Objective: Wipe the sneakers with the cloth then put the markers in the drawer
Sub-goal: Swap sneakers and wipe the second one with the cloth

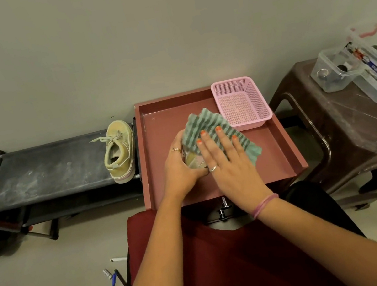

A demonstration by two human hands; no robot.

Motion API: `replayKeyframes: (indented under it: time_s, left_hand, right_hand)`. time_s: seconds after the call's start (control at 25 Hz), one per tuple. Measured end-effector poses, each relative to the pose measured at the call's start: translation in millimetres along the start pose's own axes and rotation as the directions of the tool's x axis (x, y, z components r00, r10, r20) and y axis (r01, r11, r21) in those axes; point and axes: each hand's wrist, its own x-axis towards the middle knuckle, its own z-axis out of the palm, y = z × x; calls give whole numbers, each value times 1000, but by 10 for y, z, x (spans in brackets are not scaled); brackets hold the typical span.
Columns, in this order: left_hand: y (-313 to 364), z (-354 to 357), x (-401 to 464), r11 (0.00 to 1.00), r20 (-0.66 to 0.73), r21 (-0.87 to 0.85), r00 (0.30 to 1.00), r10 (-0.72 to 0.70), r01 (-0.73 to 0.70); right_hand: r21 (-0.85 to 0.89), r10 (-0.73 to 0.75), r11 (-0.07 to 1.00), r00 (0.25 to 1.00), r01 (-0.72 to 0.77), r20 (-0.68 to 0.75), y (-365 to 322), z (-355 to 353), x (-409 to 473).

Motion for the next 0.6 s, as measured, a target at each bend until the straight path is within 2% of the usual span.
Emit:
replayKeyframes:
  time_s: [0.12,0.2,0.24,0.28,0.32,0.36,0.44,0.52,0.6]
  left_hand:
    - [56,65,-9,1000,-40,-1,999,-17,17]
    - [62,72,-22,1000,-25,-9,999,-23,23]
    - [39,62,-22,1000,-14,-7,1000,-21,20]
    - [18,56,-21,1000,-1,1,1000,-19,19]
    - [-14,48,-12,1000,6,4,1000,-21,21]
    - [-35,42,-9,999,11,1,999,-33,33]
    - [-42,31,-14,999,13,-12,999,-49,49]
    - [-44,15,-11,999,21,-5,999,-44,44]
    - [-51,-5,0,999,24,-4,999,-37,37]
  right_hand:
    - [-182,-235,956,972,232,5,62,114,-136]
    - [-188,-248,952,969,243,-5,210,72,-100]
    - [-109,-185,978,982,180,-37,297,78,-58]
    - [73,-54,996,998,56,-27,383,47,-5]
    - [289,99,952,995,-100,18,477,73,41]
    - [474,200,846,970,-243,140,549,106,66]
    - [630,183,652,894,-421,408,537,118,50]
    - [727,164,441,844,-526,511,418,136,57]
    - [785,243,188,803,-590,545,313,106,88]
